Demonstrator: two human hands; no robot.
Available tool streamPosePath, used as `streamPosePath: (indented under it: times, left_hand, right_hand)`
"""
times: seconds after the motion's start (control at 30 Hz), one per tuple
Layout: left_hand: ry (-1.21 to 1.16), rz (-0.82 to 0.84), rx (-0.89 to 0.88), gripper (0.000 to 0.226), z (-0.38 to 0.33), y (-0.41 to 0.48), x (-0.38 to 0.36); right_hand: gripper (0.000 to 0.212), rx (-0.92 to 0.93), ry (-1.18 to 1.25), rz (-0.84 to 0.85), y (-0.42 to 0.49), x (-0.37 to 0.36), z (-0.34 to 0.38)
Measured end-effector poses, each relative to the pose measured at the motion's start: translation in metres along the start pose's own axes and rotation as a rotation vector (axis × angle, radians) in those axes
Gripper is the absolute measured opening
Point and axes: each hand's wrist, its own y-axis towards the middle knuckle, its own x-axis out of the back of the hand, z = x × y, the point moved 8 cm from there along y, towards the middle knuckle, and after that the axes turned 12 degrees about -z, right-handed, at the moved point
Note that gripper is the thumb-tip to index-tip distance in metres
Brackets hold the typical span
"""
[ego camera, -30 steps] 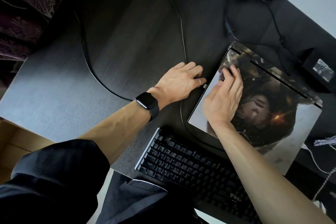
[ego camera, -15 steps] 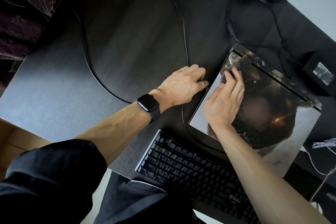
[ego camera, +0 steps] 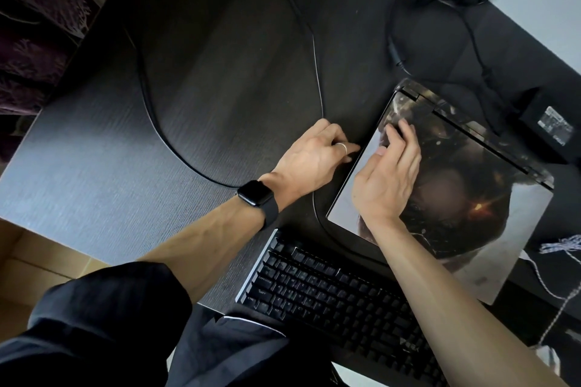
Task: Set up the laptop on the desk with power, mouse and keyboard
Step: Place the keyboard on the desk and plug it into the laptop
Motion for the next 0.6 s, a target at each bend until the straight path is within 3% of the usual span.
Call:
streamPosePath:
  times: [0.17,0.47,0.6]
  left_hand:
    - [-0.007,0.036,0.083,0.029,0.005,0.001,0.005]
    - [0.113,0.033,-0.025,0.029,0.015,0.008,0.022]
    - [0.135,0.026,-0.082,0.011,0.008,0.015,0.02]
  right_hand:
    - [0.038,-0.005,-0.013,0.019,-0.001,-0.001,-0.002]
    - [0.036,0.011,-0.033,-0.02,-0.002,0.001,-0.002]
    - [0.035,0.012,-0.046,-0.016,-0.002,0.0,-0.001]
